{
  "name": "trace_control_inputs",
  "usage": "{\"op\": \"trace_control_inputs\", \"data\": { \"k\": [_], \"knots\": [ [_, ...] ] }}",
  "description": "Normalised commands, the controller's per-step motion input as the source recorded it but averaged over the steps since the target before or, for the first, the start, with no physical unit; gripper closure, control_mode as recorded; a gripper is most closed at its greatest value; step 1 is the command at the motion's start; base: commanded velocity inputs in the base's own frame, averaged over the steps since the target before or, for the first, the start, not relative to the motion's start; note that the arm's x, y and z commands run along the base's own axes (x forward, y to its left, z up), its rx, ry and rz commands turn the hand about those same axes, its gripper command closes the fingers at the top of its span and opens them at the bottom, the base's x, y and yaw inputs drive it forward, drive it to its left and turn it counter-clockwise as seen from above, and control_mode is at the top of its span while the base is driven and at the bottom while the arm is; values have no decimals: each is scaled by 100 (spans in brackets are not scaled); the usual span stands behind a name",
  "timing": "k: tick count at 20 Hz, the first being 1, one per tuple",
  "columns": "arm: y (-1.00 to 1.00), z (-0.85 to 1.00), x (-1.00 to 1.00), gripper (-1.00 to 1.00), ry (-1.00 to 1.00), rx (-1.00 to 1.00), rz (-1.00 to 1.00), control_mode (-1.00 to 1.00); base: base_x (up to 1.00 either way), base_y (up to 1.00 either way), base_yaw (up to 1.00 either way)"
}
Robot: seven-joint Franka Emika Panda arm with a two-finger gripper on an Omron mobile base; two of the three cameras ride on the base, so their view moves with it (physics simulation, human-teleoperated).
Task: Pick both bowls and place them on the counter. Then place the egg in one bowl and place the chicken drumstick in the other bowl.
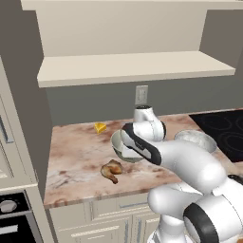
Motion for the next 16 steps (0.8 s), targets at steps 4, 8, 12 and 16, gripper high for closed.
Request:
{"op": "trace_control_inputs", "data": {
  "k": [4,8,12,16],
  "knots": [
    [100,-30,0,-100,7,-2,7,-100,0,0,0],
    [94,-30,12,-100,3,0,11,-100,0,0,0],
    [65,-26,23,-100,0,0,13,-100,0,0,0],
    [34,-21,18,-100,-1,0,8,-100,0,0,0]
  ]
}}
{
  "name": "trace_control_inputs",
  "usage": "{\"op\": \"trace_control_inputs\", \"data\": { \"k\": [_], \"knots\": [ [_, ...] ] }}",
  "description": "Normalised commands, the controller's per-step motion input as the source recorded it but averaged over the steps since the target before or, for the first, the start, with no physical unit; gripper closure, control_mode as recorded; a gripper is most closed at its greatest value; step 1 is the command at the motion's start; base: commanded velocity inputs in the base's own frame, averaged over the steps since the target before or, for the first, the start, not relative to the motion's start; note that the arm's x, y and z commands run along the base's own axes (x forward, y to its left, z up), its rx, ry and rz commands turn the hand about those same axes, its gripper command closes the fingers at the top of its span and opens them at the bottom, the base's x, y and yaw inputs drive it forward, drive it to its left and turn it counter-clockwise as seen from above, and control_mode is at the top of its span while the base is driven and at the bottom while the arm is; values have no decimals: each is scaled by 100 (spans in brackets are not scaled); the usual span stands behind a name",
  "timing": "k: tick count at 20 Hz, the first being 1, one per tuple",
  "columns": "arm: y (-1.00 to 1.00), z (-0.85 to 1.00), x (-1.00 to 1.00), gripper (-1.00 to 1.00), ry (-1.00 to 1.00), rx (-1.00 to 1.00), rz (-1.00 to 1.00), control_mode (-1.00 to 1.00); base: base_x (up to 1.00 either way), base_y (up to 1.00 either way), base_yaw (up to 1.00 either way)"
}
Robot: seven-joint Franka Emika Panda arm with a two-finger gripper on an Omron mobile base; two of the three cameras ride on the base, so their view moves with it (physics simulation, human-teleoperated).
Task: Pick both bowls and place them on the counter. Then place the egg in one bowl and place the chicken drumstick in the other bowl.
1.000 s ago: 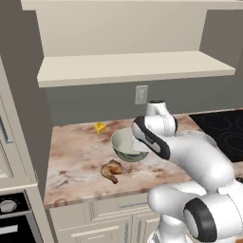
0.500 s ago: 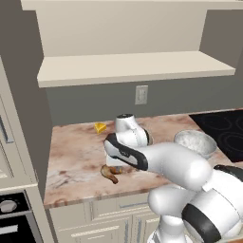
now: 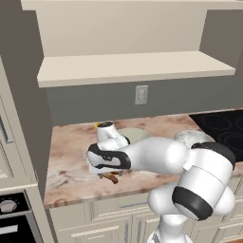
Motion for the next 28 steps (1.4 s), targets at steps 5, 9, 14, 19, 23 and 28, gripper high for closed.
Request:
{"op": "trace_control_inputs", "data": {
  "k": [5,9,14,19,23,28],
  "knots": [
    [2,-9,1,-100,-3,0,0,-100,0,0,0],
    [0,-9,0,-100,-1,0,0,-100,0,0,0],
    [0,-9,0,-100,0,0,0,-100,0,0,0],
    [-4,-9,0,-100,0,0,0,-100,0,0,0],
    [0,-16,0,-100,0,0,0,-100,0,0,0],
    [0,-21,0,-100,0,0,0,-100,0,0,0]
  ]
}}
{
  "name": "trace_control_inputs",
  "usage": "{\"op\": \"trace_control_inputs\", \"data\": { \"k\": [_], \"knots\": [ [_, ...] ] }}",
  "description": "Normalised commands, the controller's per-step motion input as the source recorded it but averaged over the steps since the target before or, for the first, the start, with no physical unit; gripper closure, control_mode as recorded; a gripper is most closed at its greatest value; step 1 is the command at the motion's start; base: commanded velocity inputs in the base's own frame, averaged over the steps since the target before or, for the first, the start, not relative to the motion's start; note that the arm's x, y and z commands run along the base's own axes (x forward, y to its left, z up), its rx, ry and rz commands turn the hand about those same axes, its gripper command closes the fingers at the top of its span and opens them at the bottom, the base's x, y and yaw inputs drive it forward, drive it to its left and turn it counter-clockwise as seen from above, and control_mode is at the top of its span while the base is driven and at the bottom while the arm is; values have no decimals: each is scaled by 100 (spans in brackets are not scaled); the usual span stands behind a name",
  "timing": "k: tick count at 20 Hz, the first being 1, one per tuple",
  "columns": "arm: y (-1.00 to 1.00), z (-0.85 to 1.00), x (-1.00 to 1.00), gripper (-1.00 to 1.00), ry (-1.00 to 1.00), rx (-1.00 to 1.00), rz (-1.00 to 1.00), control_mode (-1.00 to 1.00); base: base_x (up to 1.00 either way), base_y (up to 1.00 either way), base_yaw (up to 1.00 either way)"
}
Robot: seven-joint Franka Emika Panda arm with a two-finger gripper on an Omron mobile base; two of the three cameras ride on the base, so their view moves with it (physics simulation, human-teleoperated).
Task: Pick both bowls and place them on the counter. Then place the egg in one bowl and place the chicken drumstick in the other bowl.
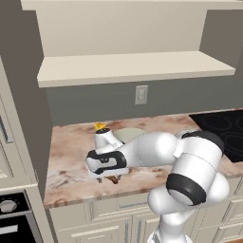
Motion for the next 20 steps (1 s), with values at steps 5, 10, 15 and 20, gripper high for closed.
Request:
{"op": "trace_control_inputs", "data": {
  "k": [5,10,15,20],
  "knots": [
    [0,-18,0,-100,0,0,0,-100,0,0,0],
    [0,-21,0,100,0,0,0,-100,0,0,0],
    [0,-9,-4,100,0,0,0,-100,0,0,0],
    [0,1,-23,100,-3,0,0,-100,0,0,0]
  ]
}}
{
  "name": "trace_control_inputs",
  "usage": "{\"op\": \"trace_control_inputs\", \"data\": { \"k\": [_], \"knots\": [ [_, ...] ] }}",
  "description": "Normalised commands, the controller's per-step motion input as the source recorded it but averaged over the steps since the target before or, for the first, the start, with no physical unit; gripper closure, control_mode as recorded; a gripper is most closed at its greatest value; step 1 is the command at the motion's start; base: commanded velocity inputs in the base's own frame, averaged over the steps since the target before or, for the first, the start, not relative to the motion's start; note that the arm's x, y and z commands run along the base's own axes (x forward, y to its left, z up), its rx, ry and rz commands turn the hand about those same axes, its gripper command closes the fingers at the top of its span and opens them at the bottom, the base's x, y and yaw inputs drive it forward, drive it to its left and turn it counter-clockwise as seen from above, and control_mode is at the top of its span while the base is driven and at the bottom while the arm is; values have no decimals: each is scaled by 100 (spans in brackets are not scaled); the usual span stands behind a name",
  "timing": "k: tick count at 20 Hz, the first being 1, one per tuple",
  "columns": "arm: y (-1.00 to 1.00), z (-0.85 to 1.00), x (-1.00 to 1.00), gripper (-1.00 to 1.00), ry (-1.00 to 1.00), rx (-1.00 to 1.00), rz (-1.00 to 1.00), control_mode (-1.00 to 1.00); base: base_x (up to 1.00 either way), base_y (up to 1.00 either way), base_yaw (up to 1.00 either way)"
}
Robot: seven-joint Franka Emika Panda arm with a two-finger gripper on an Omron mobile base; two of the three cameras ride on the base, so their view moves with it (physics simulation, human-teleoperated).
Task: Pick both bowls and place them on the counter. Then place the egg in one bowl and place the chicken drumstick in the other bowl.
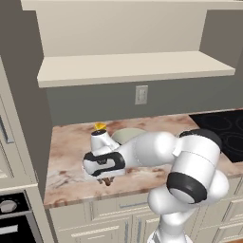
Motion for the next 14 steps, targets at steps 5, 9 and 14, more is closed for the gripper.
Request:
{"op": "trace_control_inputs", "data": {
  "k": [5,9,14],
  "knots": [
    [0,29,-25,100,-3,0,0,-100,0,0,0],
    [-7,53,-10,100,0,0,0,-100,0,0,0],
    [-18,60,0,100,-4,0,0,-100,0,0,0]
  ]
}}
